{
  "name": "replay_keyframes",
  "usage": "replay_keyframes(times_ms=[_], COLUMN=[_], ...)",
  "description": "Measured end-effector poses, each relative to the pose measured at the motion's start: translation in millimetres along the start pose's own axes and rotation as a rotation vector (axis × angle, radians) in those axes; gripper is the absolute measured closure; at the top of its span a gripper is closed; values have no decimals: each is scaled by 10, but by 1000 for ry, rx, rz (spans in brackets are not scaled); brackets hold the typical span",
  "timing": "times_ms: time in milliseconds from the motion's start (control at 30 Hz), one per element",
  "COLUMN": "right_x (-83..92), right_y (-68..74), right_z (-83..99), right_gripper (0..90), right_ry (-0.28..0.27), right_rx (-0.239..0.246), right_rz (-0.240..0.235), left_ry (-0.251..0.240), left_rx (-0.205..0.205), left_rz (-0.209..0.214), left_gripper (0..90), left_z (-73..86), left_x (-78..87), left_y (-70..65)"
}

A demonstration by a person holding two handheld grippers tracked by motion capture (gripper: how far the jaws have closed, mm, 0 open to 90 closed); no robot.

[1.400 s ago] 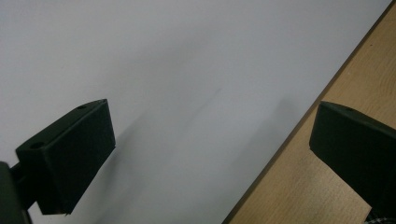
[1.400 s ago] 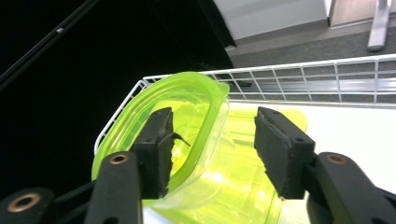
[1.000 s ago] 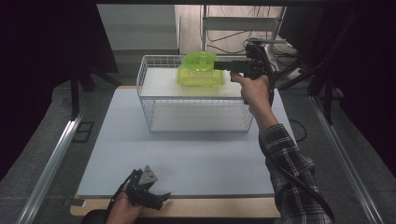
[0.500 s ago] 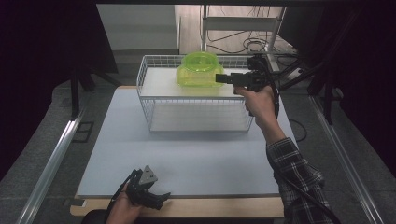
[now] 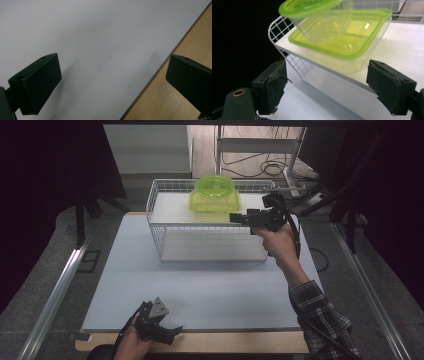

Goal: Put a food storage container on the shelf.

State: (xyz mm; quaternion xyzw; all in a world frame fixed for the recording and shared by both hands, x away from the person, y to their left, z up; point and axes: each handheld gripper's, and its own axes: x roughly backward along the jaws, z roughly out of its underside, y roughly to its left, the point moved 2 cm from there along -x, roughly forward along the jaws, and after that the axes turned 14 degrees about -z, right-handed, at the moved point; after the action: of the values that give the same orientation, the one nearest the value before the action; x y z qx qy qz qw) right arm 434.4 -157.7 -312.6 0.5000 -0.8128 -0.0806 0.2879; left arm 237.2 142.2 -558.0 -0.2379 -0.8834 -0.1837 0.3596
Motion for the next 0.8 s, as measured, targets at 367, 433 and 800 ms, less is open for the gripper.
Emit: replay_keyframes(times_ms=[367, 433, 800], right_x=[11, 13, 22], right_y=[57, 63, 75], right_z=[237, 287, 655], right_gripper=[123, 113, 68], right_ry=[36, 45, 121], right_rx=[27, 23, 67], right_rz=[-9, -10, 7], left_ry=[-1, -1, 1], left_rx=[0, -1, -5], left_rz=[-3, -2, -4], left_gripper=[0, 0, 0], left_z=[-1, 0, -1], left_x=[-1, -2, -6], left_y=[5, 3, 1])
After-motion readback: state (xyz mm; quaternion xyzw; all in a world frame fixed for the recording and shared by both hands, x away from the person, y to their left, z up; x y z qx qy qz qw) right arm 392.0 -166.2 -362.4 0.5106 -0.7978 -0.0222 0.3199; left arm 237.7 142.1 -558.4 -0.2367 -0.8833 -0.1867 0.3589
